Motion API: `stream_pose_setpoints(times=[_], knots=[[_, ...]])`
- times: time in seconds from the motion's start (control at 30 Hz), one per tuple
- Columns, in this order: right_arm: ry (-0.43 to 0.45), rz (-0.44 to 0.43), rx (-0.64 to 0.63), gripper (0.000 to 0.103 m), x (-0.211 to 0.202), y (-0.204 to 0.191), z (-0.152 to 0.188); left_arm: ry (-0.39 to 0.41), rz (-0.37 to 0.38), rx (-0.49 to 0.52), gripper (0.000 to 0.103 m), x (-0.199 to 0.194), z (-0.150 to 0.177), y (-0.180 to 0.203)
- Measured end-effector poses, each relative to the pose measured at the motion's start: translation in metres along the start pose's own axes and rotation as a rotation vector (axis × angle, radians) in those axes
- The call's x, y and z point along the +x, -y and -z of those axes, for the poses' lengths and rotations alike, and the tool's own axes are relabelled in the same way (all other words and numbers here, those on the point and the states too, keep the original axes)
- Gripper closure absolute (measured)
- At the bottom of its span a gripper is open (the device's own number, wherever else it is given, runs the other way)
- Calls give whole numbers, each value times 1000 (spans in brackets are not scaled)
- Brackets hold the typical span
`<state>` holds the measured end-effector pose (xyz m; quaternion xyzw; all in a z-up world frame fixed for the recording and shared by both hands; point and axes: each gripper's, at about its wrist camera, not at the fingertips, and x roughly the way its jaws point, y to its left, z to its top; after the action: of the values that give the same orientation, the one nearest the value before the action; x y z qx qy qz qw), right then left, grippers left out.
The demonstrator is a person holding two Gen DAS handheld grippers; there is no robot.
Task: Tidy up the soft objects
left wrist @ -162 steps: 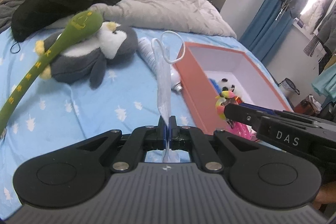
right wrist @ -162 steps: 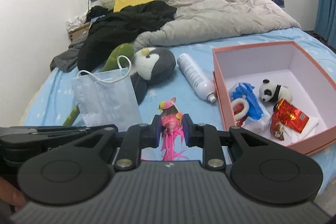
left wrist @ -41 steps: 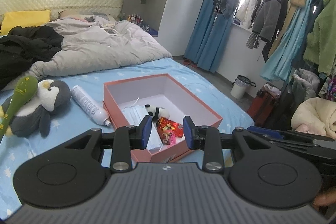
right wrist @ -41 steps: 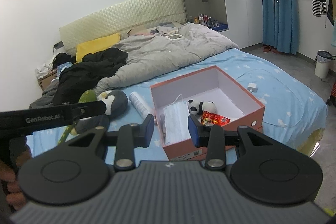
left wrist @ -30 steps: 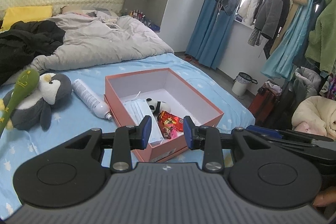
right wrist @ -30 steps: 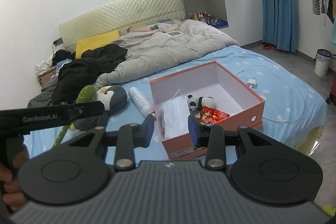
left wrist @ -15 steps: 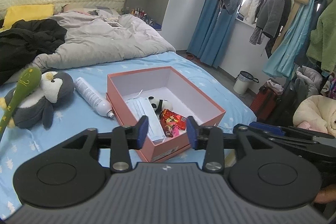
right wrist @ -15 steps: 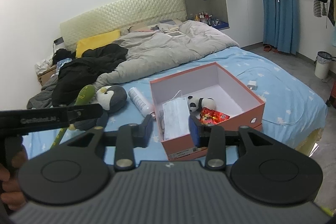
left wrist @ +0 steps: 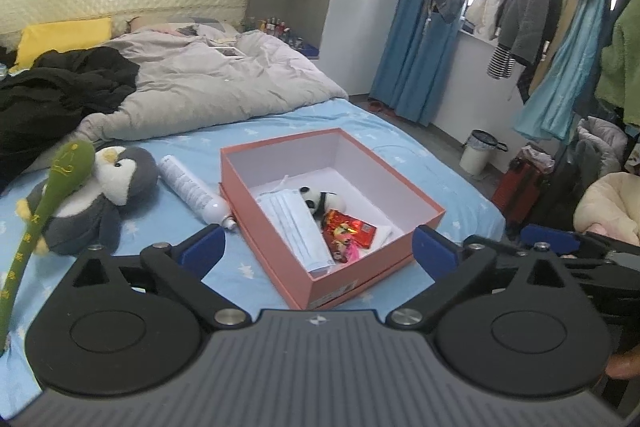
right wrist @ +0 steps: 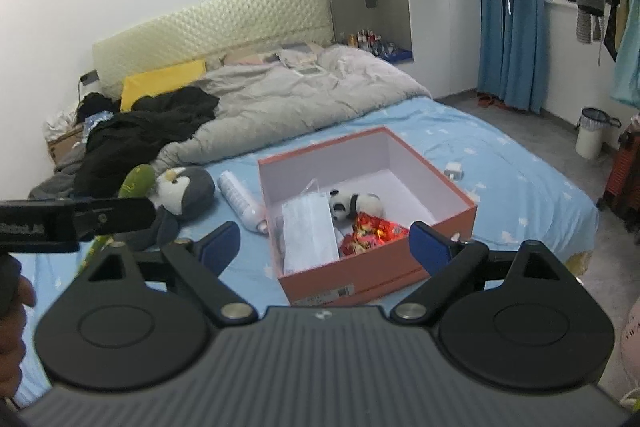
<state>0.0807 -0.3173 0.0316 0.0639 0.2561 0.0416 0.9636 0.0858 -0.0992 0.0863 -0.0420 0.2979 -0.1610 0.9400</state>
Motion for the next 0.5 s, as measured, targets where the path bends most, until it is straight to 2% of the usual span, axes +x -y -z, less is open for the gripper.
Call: stream_pose_setpoints(times=[0.1,0.5], knots=[[-2,-13,23,10,-1,2,0,3,-26,0,1,-1,2,-2],[-4,-21,21,10,1,-2,0,-27,-50,-29,1,1,2,-5]])
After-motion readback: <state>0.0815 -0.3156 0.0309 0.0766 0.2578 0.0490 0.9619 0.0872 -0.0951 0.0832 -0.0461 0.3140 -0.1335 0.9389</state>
